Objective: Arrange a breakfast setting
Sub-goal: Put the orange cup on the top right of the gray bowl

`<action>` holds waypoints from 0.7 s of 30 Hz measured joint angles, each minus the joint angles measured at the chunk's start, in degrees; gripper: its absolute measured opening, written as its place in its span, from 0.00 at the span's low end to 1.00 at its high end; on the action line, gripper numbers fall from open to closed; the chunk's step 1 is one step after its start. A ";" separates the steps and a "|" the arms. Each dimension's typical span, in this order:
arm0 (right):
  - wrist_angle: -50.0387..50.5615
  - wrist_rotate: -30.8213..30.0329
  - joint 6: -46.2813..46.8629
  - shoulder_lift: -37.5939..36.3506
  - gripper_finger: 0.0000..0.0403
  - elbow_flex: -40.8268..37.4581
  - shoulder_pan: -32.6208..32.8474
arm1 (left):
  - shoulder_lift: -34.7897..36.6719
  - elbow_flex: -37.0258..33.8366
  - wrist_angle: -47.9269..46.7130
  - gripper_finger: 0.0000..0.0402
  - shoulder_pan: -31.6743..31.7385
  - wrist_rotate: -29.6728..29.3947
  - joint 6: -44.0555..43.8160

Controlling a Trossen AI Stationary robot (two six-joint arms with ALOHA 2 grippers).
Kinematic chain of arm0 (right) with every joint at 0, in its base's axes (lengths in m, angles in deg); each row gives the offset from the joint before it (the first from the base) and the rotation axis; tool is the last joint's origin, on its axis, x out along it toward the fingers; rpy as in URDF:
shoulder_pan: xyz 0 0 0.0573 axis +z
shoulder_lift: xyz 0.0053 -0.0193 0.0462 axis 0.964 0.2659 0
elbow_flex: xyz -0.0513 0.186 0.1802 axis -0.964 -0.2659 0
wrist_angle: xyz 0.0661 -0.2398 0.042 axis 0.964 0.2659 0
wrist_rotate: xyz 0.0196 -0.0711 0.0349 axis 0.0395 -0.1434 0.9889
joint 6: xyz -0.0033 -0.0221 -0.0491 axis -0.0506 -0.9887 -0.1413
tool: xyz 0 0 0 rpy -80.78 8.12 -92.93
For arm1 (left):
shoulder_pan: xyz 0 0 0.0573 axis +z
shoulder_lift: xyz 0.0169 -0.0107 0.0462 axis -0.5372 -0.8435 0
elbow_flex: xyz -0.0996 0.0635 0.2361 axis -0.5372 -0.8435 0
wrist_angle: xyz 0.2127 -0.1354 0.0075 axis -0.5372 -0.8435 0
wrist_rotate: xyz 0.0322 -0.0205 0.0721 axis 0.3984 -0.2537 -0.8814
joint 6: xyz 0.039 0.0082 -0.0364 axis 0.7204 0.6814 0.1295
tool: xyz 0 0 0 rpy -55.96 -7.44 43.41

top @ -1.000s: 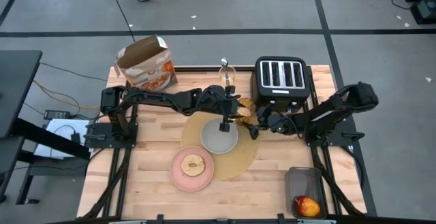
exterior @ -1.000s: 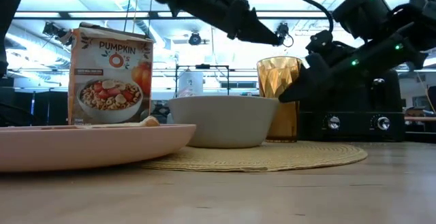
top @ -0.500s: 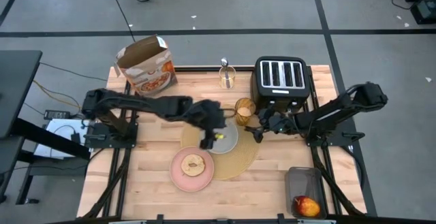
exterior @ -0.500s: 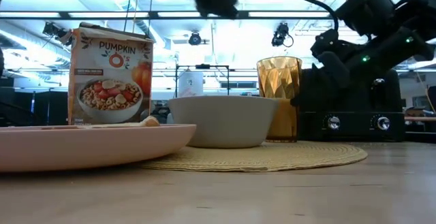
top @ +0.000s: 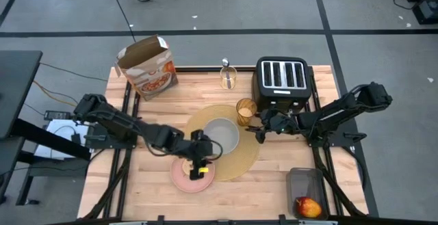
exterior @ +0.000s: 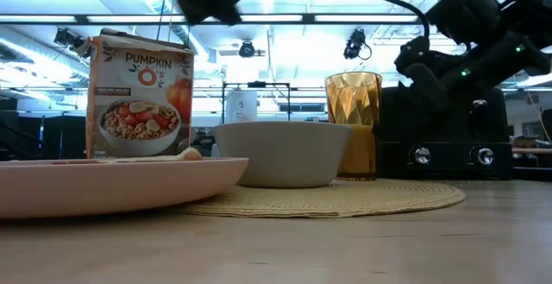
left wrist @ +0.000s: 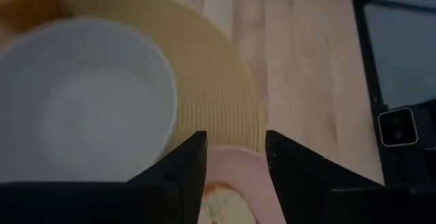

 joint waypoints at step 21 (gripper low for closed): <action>-9.84 -1.05 -1.70 9.97 0.58 2.65 -3.40 | 0.86 -5.60 5.85 0.37 -3.71 -2.77 -6.46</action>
